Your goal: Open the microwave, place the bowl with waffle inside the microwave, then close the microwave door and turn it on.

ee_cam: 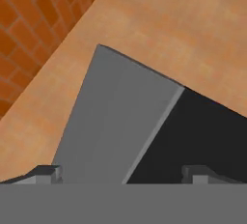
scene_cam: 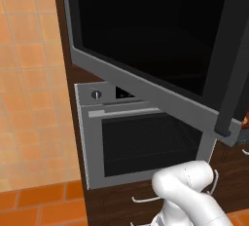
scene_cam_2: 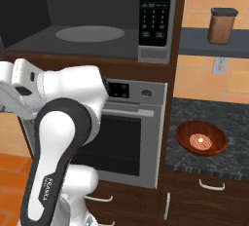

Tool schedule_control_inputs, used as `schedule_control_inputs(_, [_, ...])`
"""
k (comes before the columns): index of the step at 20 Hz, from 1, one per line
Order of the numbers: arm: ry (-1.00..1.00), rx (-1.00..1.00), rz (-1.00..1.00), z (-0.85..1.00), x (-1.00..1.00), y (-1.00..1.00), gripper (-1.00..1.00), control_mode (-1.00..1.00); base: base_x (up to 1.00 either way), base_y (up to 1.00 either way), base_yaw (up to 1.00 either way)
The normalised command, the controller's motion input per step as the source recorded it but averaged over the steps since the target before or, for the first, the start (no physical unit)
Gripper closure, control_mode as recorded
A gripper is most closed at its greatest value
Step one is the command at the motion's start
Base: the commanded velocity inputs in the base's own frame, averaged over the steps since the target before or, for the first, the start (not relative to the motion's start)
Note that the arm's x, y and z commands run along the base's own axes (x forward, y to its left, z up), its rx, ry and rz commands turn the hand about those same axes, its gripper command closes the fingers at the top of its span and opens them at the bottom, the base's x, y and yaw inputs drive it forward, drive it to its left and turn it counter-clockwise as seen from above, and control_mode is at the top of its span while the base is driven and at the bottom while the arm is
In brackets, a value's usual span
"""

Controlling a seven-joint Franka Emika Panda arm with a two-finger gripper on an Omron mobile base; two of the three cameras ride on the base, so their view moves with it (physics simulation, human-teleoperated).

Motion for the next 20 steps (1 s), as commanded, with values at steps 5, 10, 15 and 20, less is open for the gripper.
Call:
schedule_control_inputs(5, [-0.12,0.00,0.01,0.04,-0.85,0.34,-1.00,-1.00,0.00,0.00,0.00])
schedule_control_inputs(10, [-0.16,-0.10,-0.11,0.00,-0.11,-0.55,-1.00,-1.00,0.00,0.00,0.00])
schedule_control_inputs(15, [-0.01,-0.40,-0.29,0.00,0.62,-0.90,-1.00,-1.00,0.00,0.00,0.00])
schedule_control_inputs(20, [-0.06,-0.60,-0.61,-0.13,0.31,-0.32,-1.00,-1.00,0.00,0.00,0.00])
